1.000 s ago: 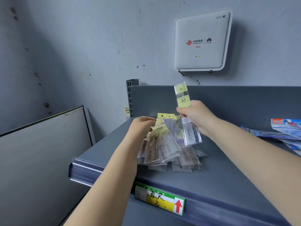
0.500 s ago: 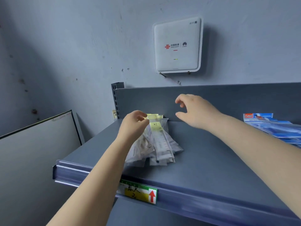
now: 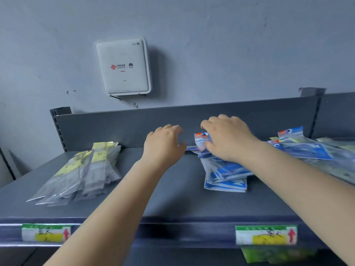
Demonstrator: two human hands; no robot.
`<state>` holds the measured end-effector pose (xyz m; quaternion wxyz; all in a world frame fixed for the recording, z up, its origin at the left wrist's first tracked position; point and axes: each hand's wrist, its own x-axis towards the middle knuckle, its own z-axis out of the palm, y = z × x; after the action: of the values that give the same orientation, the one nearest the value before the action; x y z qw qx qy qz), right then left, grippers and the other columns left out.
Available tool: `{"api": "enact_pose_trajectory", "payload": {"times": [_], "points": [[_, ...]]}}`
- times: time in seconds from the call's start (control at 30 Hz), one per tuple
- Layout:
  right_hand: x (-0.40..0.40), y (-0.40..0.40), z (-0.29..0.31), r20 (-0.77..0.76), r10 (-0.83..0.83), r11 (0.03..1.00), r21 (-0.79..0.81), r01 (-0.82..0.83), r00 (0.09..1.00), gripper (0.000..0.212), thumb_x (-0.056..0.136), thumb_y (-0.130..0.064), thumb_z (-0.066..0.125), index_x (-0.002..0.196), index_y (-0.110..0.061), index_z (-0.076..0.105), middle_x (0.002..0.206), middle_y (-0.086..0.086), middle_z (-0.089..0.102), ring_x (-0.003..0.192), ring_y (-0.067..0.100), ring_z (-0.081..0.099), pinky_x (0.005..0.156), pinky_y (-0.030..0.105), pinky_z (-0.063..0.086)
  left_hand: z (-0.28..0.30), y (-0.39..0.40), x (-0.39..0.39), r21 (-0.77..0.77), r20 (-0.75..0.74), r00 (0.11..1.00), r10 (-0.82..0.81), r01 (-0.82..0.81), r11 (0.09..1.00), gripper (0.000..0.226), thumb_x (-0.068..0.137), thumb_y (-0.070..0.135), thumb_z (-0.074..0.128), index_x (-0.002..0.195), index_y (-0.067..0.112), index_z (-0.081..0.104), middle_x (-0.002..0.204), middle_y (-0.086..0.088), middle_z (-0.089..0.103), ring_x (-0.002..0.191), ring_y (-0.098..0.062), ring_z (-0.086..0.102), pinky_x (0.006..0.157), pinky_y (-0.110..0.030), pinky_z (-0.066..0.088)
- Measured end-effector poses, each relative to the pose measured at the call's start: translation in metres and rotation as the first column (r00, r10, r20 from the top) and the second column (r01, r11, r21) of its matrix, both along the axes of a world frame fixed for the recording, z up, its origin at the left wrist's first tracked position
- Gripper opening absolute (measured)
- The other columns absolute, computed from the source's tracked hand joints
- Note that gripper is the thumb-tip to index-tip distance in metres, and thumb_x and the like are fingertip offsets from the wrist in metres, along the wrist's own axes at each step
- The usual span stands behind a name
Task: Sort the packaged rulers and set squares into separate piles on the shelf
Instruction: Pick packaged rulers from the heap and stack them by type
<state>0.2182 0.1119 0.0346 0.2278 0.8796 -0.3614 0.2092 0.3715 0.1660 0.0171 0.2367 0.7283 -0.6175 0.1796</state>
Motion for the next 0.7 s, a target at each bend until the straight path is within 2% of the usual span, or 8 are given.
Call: {"api": "enact_pose_trajectory", "payload": {"times": [0.23, 0.47, 0.6, 0.7], "points": [[-0.129, -0.024, -0.012, 0.076, -0.108, 0.990, 0.098, 0.101, 0.991, 0.033, 0.093, -0.032, 0.044, 0.123, -0.019, 0.047, 0.119, -0.002, 0.054, 0.111, 0.022, 0.046, 0.085, 0.034, 0.037, 0.002, -0.037, -0.117, 0.032, 0.022, 0.987, -0.161, 0.160, 0.987, 0.036, 0.092, 0.033, 0.049, 0.126, 0.024, 0.052, 0.120, 0.003, 0.056, 0.113, -0.022, 0.051, 0.089, -0.031, 0.036], [-0.251, -0.054, -0.027, 0.133, -0.295, 0.939, 0.223, 0.261, 0.946, 0.031, 0.089, -0.033, 0.048, 0.119, -0.021, 0.049, 0.116, -0.002, 0.055, 0.111, 0.022, 0.048, 0.083, 0.033, 0.039, -0.002, -0.071, -0.223, 0.086, -0.054, 0.955, -0.293, 0.297, 0.951, 0.034, 0.090, 0.029, 0.052, 0.123, 0.024, 0.054, 0.119, 0.003, 0.057, 0.112, -0.020, 0.051, 0.092, -0.031, 0.039], [-0.308, -0.071, -0.035, 0.173, -0.363, 0.888, 0.360, 0.285, 0.915, 0.031, 0.089, -0.032, 0.053, 0.117, -0.021, 0.052, 0.120, -0.002, 0.056, 0.113, 0.021, 0.050, 0.087, 0.033, 0.044, -0.008, -0.098, -0.267, 0.161, -0.074, 0.945, -0.319, 0.327, 0.931, 0.037, 0.089, 0.030, 0.053, 0.126, 0.025, 0.052, 0.125, 0.005, 0.055, 0.114, -0.019, 0.051, 0.088, -0.030, 0.039], [-0.341, -0.085, -0.040, 0.211, -0.400, 0.840, 0.473, 0.265, 0.892, 0.030, 0.088, -0.031, 0.056, 0.115, -0.019, 0.054, 0.119, -0.001, 0.057, 0.108, 0.021, 0.053, 0.089, 0.033, 0.044, -0.017, -0.122, -0.291, 0.258, -0.109, 0.955, -0.276, 0.296, 0.920, 0.041, 0.089, 0.035, 0.051, 0.129, 0.026, 0.049, 0.129, 0.004, 0.054, 0.116, -0.022, 0.051, 0.089, -0.031, 0.041]]}}
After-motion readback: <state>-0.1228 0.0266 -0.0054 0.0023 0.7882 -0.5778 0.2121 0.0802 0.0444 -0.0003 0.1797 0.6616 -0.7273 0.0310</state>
